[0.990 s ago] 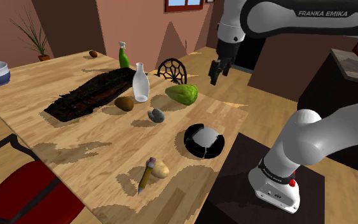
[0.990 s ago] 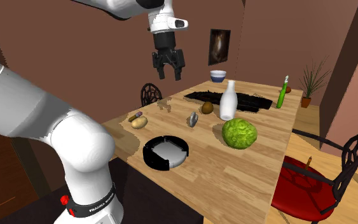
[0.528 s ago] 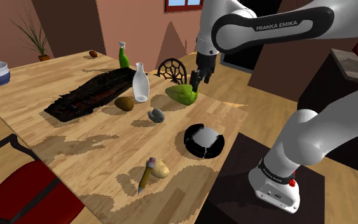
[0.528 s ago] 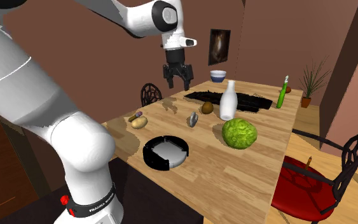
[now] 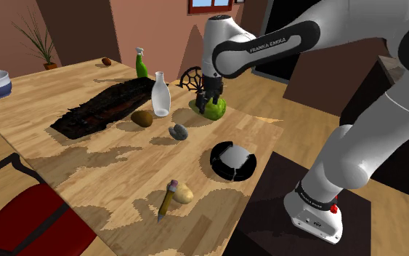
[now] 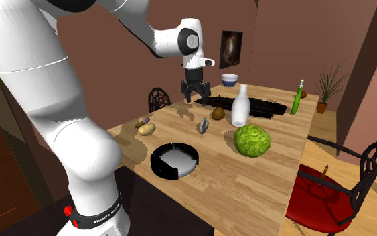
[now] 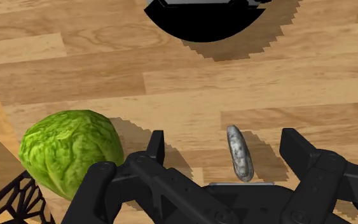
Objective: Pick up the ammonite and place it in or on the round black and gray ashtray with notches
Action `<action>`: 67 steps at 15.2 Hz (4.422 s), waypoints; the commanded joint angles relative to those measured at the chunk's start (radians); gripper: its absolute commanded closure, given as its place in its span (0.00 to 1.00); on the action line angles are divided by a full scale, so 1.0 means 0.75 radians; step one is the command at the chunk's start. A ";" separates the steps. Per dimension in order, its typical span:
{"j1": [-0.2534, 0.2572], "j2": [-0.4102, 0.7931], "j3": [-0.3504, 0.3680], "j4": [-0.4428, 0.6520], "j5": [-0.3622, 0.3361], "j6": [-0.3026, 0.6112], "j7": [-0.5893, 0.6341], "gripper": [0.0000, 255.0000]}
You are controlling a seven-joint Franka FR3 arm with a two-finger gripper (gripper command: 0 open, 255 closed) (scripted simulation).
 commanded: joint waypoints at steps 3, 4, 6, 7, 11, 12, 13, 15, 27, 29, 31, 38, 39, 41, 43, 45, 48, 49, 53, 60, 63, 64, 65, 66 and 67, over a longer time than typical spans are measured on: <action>0.007 0.204 0.011 0.099 -0.007 0.107 0.009 0.00; 0.009 0.254 0.013 0.129 -0.009 0.127 0.010 0.00; 0.013 0.355 0.017 0.194 -0.014 0.163 0.012 0.00; 0.016 0.406 0.019 0.229 -0.017 0.179 0.013 0.00; 0.028 0.610 0.025 0.387 -0.028 0.226 0.014 0.00; 0.032 0.661 0.026 0.431 -0.031 0.233 0.014 0.00; 0.036 0.713 0.027 0.477 -0.033 0.239 0.014 0.00; 0.045 0.817 0.028 0.576 -0.038 0.246 0.012 0.00; 0.052 0.939 0.019 0.599 -0.054 0.345 0.021 0.00; 0.052 0.939 0.019 0.599 -0.054 0.345 0.021 0.00; 0.052 0.939 0.019 0.599 -0.054 0.345 0.021 0.00; 0.052 0.939 0.019 0.599 -0.054 0.345 0.021 1.00; 0.052 0.939 0.019 0.599 -0.054 0.344 0.020 1.00; 0.052 0.939 0.019 0.599 -0.054 0.345 0.021 1.00; 0.051 0.917 0.022 0.603 -0.050 0.319 0.017 1.00; 0.049 0.895 0.024 0.608 -0.046 0.292 0.014 1.00; 0.047 0.865 0.027 0.619 -0.040 0.251 0.010 1.00; 0.047 0.855 0.028 0.623 -0.038 0.237 0.008 1.00; 0.044 0.818 0.032 0.642 -0.031 0.181 0.002 1.00; 0.042 0.761 0.037 0.689 -0.020 0.078 -0.008 1.00; 0.041 0.739 0.039 0.713 -0.015 0.033 -0.011 1.00; 0.041 0.734 0.039 0.719 -0.014 0.022 -0.012 1.00; 0.035 0.681 0.040 0.638 -0.009 0.049 -0.015 1.00; 0.030 0.628 0.042 0.561 -0.004 0.074 -0.018 1.00; 0.025 0.576 0.043 0.485 0.002 0.098 -0.022 1.00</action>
